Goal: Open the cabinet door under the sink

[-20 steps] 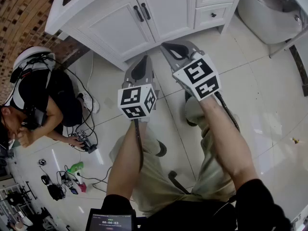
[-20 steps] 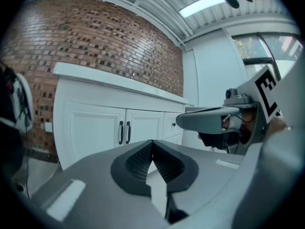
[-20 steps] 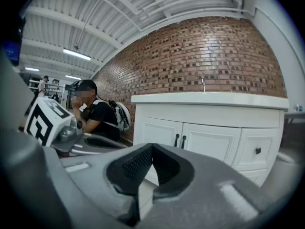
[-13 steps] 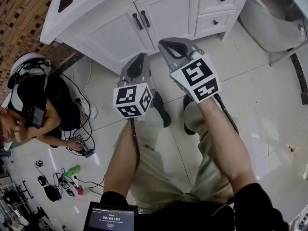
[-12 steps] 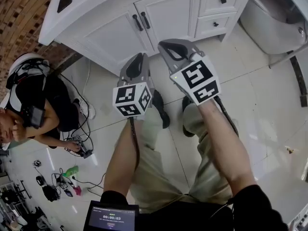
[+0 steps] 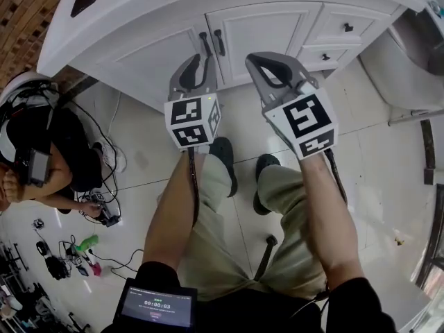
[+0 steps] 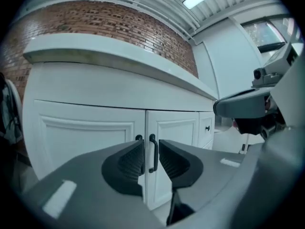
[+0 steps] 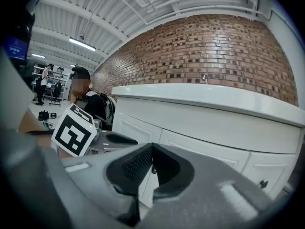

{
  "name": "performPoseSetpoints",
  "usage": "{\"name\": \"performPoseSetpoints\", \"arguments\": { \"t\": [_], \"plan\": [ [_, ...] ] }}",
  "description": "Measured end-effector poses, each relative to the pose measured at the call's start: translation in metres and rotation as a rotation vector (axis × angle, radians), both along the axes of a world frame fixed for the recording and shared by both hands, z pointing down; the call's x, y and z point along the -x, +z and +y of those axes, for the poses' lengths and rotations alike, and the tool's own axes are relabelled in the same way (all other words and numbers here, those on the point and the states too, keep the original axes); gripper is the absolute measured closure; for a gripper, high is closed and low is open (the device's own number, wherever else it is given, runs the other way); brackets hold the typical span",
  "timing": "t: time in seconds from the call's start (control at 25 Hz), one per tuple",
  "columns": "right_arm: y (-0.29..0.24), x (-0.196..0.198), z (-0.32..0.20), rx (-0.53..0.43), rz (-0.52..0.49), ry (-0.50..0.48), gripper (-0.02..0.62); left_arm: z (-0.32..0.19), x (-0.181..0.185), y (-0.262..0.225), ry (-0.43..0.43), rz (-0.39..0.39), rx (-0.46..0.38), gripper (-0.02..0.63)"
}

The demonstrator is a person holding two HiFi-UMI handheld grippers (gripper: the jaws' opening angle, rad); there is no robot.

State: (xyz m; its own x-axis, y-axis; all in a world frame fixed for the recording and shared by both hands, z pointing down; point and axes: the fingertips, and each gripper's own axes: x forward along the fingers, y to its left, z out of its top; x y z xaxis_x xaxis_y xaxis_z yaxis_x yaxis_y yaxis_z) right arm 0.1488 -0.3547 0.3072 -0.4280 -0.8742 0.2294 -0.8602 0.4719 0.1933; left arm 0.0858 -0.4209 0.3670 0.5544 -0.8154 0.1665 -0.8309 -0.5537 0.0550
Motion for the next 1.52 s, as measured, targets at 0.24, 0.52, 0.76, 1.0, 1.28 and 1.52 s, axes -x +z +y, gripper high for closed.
{"name": "performPoseSetpoints", "arguments": {
  "t": [0.24, 0.52, 0.76, 1.0, 1.28, 1.52],
  "plan": [
    [0.003, -0.019, -0.036, 0.006, 0.007, 0.016, 0.603, -0.046, -0.012, 0.027, -0.001, -0.026, 0.069, 0.485],
    [0.008, -0.027, -0.059, 0.015, 0.014, 0.007, 0.603, -0.072, -0.018, 0.049, -0.047, -0.103, 0.094, 0.496],
    [0.012, -0.029, -0.058, 0.024, 0.030, 0.005, 0.603, -0.070, -0.021, 0.052, -0.042, -0.091, 0.112, 0.540],
    [0.020, -0.021, -0.050, 0.043, 0.062, -0.007, 0.603, -0.062, -0.019, 0.053, -0.033, -0.093, 0.122, 0.543],
    [0.021, -0.008, -0.032, 0.044, 0.068, -0.026, 0.603, -0.040, -0.014, 0.051, -0.029, -0.077, 0.124, 0.543],
    [0.027, 0.004, -0.001, 0.063, 0.073, -0.034, 0.603, -0.009, -0.004, 0.051, -0.025, -0.080, 0.114, 0.546]
  ]
}}
